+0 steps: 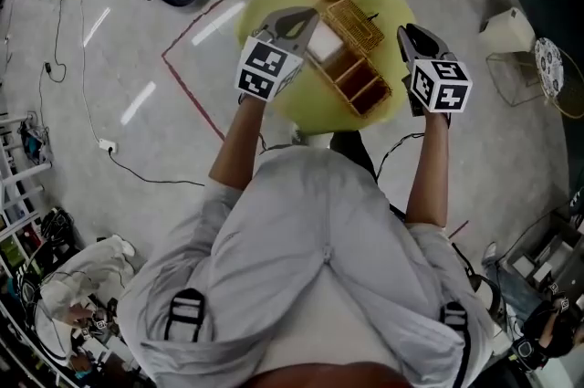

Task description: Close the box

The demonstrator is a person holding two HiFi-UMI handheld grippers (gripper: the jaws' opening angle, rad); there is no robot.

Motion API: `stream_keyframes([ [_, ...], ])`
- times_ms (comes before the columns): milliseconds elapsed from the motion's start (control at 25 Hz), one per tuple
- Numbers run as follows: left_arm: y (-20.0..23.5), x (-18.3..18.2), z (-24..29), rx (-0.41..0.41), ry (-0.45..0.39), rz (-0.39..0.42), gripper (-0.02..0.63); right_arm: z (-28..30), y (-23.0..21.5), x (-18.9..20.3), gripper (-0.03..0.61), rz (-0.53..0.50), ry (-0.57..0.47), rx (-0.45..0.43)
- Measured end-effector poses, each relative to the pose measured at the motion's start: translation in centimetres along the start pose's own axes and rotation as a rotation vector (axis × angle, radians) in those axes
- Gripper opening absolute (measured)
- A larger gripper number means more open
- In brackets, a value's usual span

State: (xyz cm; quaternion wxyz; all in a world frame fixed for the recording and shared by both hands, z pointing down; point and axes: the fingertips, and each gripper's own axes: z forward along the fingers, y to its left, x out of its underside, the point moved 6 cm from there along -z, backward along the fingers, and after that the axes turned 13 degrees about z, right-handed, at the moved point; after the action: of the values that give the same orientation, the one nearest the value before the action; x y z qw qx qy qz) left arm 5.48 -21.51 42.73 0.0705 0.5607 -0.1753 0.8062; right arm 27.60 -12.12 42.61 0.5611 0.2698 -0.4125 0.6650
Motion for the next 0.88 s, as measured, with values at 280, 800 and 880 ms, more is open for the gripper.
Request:
stream_keyframes([
  [280, 0.4, 1.3, 5.2, -0.031, 0.077, -0.039, 0.029, 6.0, -5.8, 1.1, 0.133, -0.099, 0.166, -0.065],
  [800, 0.9, 6.2, 10.5, -0.096, 0.255, -0.142, 0.029, 17.5, -11.9, 6.5, 0.137, -0.328, 0.459, -0.272],
  [880, 0.7, 6.8, 11.1, -0.104, 0.273, -0.155, 0.029, 18.9, -12.5, 7.5, 0.137, -0.385, 0.494, -0.309],
])
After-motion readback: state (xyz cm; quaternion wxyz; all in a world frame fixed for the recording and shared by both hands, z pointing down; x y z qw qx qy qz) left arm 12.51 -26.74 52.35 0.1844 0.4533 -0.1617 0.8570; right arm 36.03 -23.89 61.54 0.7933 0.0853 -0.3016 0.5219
